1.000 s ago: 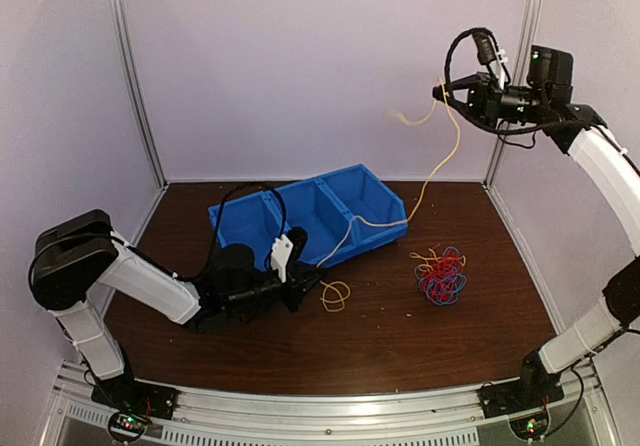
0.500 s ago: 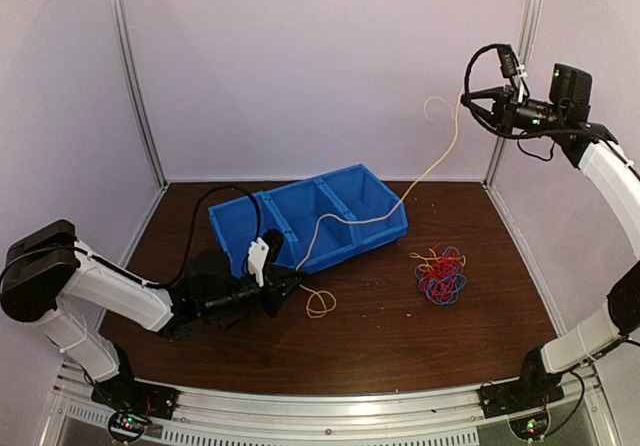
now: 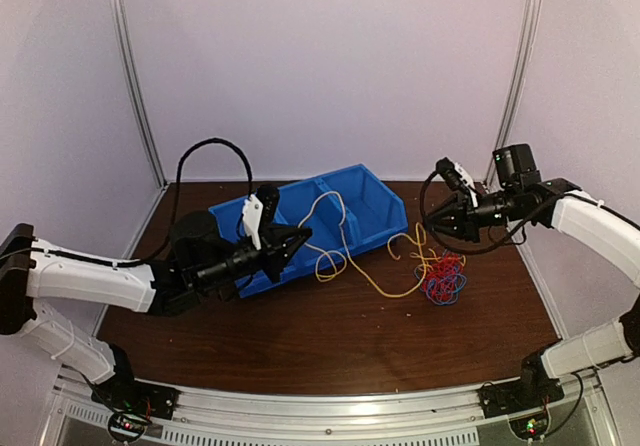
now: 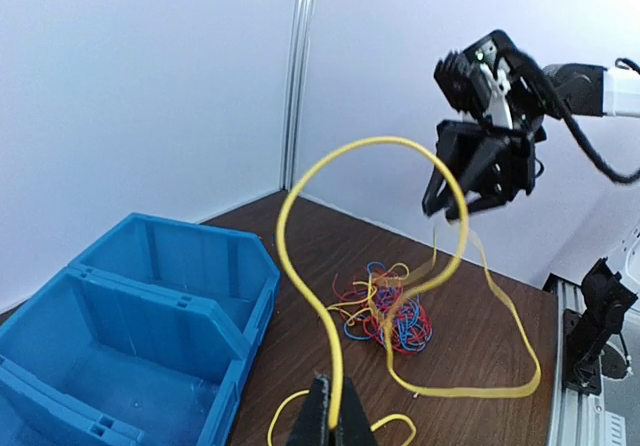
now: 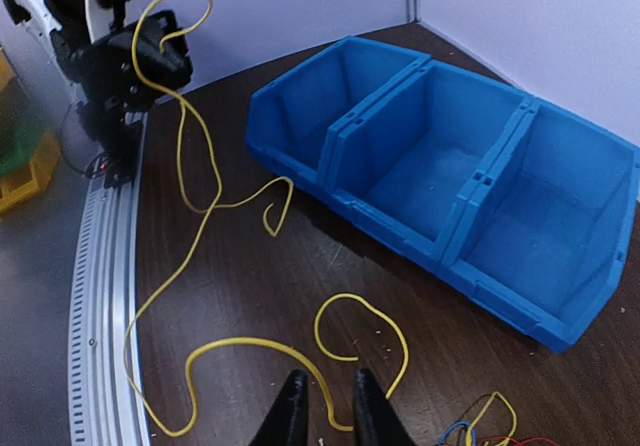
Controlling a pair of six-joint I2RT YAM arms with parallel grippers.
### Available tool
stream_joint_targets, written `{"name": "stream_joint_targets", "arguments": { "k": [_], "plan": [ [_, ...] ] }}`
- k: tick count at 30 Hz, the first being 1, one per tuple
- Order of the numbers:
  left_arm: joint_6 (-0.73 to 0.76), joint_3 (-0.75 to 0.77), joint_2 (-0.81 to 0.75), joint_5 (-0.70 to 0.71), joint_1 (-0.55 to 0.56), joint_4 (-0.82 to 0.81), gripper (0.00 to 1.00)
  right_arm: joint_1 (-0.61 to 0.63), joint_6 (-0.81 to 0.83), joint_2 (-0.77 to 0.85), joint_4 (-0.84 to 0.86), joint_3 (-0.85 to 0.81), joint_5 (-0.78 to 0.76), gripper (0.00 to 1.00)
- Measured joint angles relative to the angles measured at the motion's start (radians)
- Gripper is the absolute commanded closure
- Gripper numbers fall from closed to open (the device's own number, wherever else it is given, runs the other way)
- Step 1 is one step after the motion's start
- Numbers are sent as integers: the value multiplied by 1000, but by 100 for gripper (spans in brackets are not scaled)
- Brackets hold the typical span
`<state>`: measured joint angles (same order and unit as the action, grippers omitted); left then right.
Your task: Untangle the cables
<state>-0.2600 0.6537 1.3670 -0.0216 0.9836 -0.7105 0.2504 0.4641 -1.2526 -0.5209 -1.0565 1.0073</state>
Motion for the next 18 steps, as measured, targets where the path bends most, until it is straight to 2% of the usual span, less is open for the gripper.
{"name": "stream_joint_targets", "arguments": {
  "k": [3,5,11,18],
  "plan": [
    [12,48,-8,0,0,34,100,67,45,-19,-56,21,-1,52],
    [19,83,-14,0,0,63,100,75,80,-34,-87,20,2,48],
    [34,180,-53,24,0,160,100,68,115,-44,-111,34,13,47],
    [69,335,-94,98,0,346,100,23,74,-44,5,181,20,47]
  ]
}}
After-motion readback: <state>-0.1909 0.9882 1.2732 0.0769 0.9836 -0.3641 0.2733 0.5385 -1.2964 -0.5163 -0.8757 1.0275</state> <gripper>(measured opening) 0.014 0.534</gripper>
